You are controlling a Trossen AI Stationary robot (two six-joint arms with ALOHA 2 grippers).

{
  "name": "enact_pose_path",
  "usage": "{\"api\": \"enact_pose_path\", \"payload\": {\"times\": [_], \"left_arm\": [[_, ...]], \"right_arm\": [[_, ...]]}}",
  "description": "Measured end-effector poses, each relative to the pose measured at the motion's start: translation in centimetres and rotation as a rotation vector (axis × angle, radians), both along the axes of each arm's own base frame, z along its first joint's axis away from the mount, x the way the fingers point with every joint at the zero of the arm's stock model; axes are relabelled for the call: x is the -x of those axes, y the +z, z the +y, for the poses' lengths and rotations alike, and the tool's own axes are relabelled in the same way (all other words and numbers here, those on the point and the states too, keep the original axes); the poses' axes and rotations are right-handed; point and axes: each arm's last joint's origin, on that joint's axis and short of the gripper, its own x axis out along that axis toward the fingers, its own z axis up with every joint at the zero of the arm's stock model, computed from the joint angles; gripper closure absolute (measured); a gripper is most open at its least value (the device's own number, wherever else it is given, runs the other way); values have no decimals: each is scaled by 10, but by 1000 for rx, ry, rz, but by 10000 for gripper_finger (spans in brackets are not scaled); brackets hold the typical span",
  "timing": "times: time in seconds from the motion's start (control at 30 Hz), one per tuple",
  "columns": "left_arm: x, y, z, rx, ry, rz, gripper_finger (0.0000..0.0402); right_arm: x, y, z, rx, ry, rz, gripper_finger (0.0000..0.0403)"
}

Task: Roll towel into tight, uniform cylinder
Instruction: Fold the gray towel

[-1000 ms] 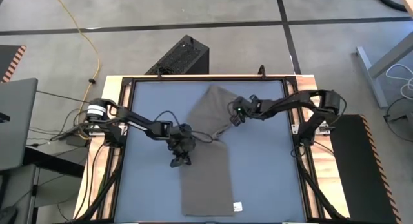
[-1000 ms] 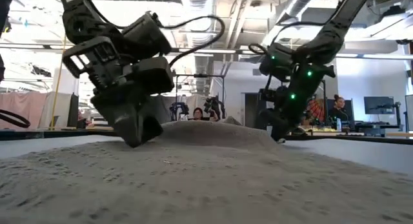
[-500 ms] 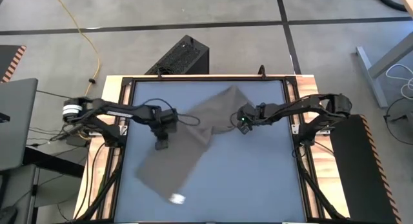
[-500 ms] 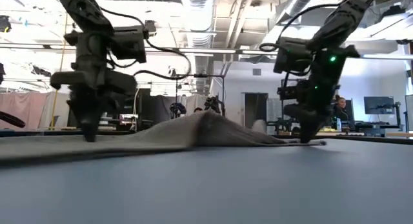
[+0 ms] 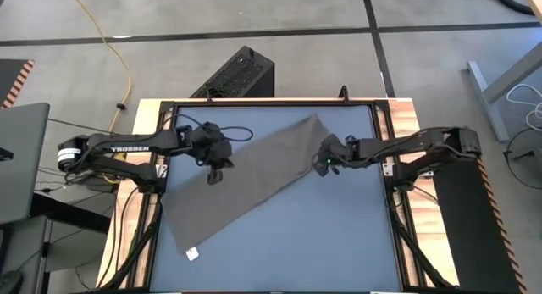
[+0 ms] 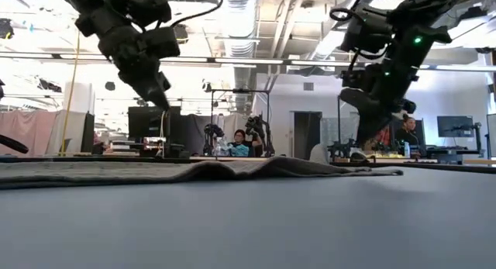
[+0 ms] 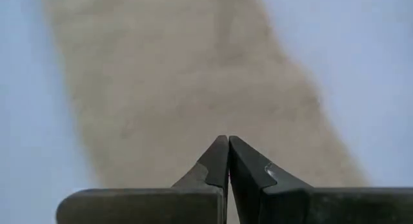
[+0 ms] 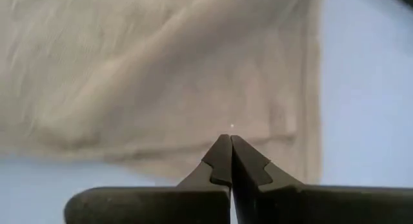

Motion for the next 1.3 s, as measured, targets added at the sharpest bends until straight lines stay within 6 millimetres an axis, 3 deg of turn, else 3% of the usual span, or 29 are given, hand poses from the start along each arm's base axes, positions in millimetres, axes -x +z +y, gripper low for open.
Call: {"api": "enact_pose_path", "payload": {"times": [0.2, 0.47, 0.73, 1.3], "left_arm": [[-9, -2, 1, 25, -43, -49, 402], [-9, -6, -2, 41, -49, -16, 402], [-8, -8, -2, 39, -55, 0, 401], [-8, -8, -2, 30, -65, 2, 402]], "right_arm": [[-1, 0, -33, 29, 22, 9, 357], [11, -17, -79, -94, -22, 35, 296], [8, -29, -79, -173, 13, 61, 266], [8, -29, -79, -129, -9, 84, 227]]}}
